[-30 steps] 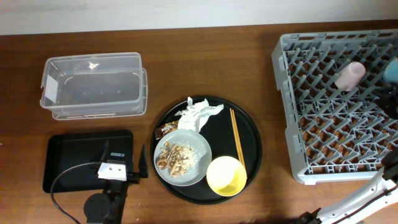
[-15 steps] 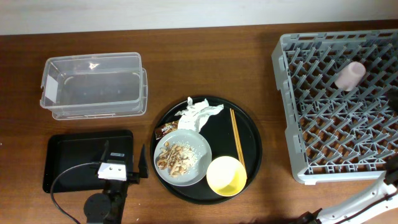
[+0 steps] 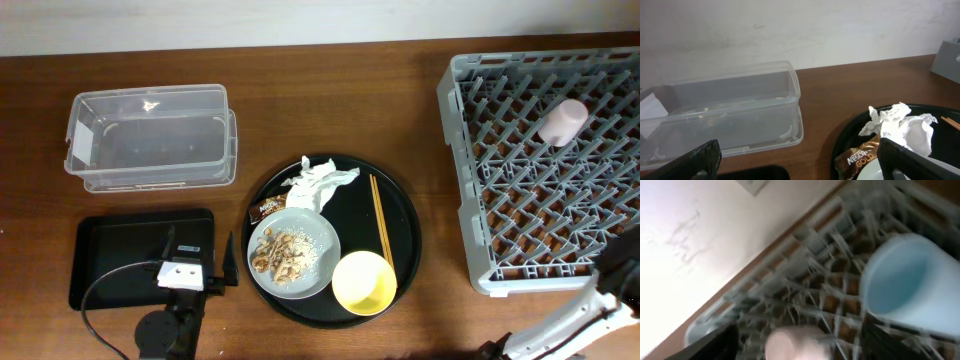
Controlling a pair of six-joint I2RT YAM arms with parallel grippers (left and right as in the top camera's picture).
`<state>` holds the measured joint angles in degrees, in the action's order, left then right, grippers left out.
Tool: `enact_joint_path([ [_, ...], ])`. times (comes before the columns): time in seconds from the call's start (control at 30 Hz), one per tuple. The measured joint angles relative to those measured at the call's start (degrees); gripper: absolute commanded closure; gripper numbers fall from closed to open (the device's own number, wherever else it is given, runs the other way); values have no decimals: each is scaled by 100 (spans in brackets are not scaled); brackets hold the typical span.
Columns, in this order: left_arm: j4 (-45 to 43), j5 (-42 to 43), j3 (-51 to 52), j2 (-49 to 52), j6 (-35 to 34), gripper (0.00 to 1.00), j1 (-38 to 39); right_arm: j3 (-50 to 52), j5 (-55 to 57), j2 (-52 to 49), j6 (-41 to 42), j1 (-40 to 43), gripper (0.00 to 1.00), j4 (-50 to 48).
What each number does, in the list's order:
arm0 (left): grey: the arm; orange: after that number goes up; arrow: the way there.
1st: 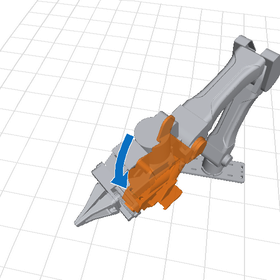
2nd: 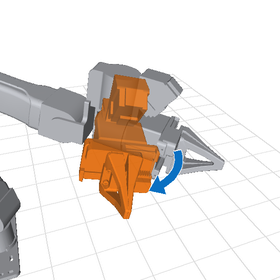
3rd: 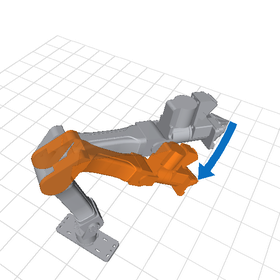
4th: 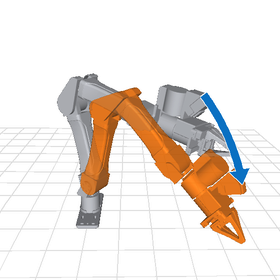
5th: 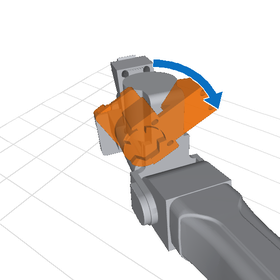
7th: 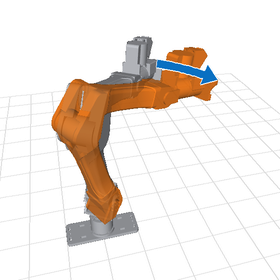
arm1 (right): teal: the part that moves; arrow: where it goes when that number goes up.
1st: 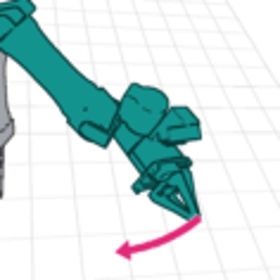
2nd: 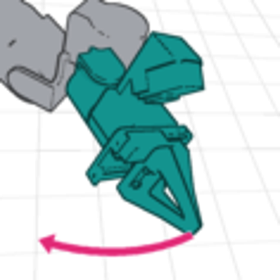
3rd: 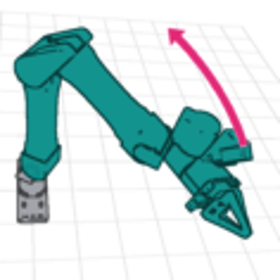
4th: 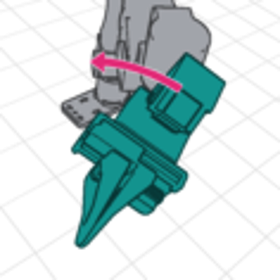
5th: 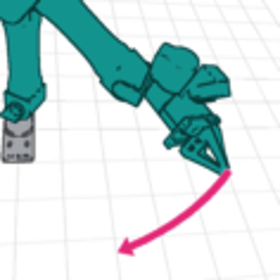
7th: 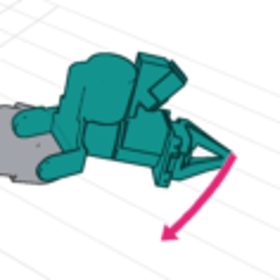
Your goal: Sort waste into correct bins and load items into the dishwasher rack
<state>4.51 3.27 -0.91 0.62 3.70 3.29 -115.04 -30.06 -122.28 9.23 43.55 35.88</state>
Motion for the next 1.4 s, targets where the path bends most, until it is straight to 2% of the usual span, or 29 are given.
enact_joint_path([
  [0.07, 0, 0, -2, 0, 0, 1, 0, 0, 647, 0, -9, -411, 35, -184],
  [0.23, -2, 0, -2, 0, -2, 1, 0, 0, 3180, -17, -31, -1322, 28, -387],
  [0.37, 0, 0, -2, 0, 0, 1, 0, -15, 4776, -153, -9, -1467, 25, -269],
  [0.5, -2, 0, -2, 0, -2, 1, 0, -15, 5626, -271, 2, -1392, 25, -142],
  [0.73, -2, 0, -2, 0, 0, 1, 0, -24, 5991, -273, 433, -1202, 24, 271],
  [0.93, -2, 0, -2, 0, -2, 1, 0, -24, 5600, -278, 734, -935, 22, 361],
  [1.0, 0, 0, -2, 0, 0, 1, 0, -24, 5528, -302, 872, -872, 19, 348],
  [1.2, -2, 2, -2, 0, -2, 1, 0, -26, 4937, -586, 1237, -793, 19, 101],
  [1.3, 0, 0, -2, 0, 0, 1, 0, -26, 4819, -660, 1338, -776, 20, 96],
  [1.4, -2, 0, -2, 0, 0, 1, 0, -31, 4854, -662, 1392, -715, 28, 402],
])
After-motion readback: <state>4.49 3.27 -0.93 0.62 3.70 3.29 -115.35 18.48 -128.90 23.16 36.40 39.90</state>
